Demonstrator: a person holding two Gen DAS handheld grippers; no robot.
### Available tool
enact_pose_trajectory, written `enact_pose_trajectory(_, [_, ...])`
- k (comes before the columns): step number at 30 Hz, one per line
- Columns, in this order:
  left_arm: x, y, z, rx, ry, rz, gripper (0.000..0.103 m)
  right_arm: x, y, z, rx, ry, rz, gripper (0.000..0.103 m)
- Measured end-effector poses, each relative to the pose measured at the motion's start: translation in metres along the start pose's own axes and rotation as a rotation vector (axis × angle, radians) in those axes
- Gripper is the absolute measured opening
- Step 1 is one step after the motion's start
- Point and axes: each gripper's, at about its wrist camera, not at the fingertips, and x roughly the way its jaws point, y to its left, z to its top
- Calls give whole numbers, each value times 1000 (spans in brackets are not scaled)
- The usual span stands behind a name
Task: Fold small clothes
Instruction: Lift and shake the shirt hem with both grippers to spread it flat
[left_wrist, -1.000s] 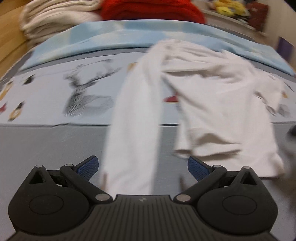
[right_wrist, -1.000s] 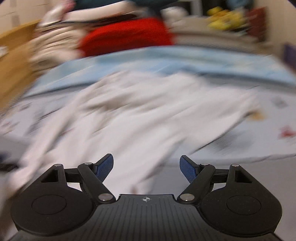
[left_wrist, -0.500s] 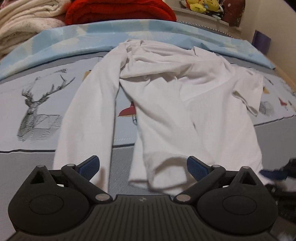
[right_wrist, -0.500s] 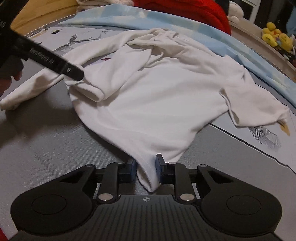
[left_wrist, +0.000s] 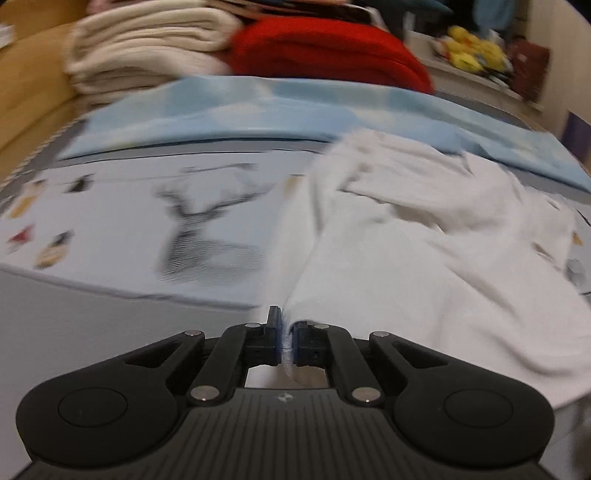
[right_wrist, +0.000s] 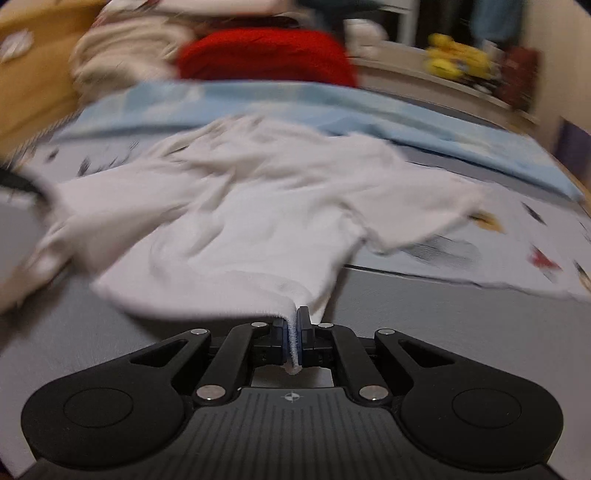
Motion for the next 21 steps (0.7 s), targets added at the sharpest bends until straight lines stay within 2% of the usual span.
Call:
enact_pose_trajectory(4, [-41, 21, -44, 55, 37, -19, 6, -43, -51, -27, 122, 9, -60, 3])
enact_pose_trajectory(8, [-60, 5, -97, 145, 106, -60, 6, -50, -66, -58, 117, 119, -73, 4])
enact_pose_trajectory(10, [-67, -8, -117, 185, 114, -86, 6, -50, -70, -62, 112, 139, -91, 3])
enact_pose_trajectory(14, [-79, -19, -139, 233, 108, -90, 6, -60, -89, -67, 131, 142, -133, 3])
enact_pose_trajectory(18, [-69, -13, -153, 248, 164, -55, 8, -63, -85, -81, 79, 226, -105, 3])
enact_pose_trajectory(19, [-68, -13, -159, 258, 185, -38, 15, -61, -86, -87, 77, 266, -85, 3])
enact_pose_trajectory(20, [-66, -11, -162, 261, 208, -25, 41, -56, -85, -90, 81, 304, -72, 4])
enact_pose_trajectory(21, [-66, -8, -162, 259, 224, -14, 54, -50, -85, -92, 83, 347, -60, 7])
